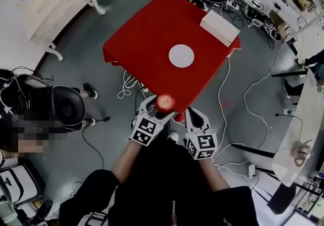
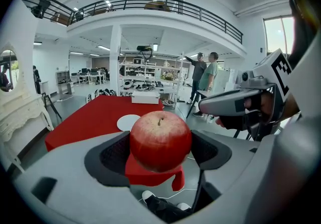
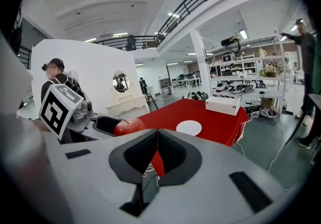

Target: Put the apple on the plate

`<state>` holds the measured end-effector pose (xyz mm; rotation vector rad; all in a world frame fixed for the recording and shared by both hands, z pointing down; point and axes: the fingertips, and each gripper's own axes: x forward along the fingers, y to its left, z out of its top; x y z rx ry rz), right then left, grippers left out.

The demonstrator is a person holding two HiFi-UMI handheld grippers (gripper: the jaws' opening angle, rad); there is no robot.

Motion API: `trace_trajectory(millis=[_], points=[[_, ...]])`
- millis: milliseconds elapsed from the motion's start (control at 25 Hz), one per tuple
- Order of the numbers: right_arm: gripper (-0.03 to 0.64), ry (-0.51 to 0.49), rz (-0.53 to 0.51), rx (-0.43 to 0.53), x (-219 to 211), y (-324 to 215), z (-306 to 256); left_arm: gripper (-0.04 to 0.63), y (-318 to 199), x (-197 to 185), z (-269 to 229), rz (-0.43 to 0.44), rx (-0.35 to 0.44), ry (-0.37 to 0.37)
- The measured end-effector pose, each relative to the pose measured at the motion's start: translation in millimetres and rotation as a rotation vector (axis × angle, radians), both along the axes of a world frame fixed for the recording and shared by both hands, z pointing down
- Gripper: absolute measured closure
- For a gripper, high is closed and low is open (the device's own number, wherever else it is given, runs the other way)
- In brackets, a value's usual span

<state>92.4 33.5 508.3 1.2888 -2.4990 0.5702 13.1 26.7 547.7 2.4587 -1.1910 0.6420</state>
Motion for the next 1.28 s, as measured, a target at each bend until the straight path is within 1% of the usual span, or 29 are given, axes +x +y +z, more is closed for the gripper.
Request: trace_trajectory(millis=[200,600,1280], points=[[0.604,0.002,0.005,0.010,-4,-24,-2,0.212,-30,2,-3,0.026,0.011,-0.002],[0.604,0.003,0.049,0.003,-1,-70,4,0.212,-80,5,4,0.068,-0.001,0.000],[0.604,0.037,0.111,-0.033,-24,-163,13,0.212,-179,-12,17,0.142,-0.025,0.024]])
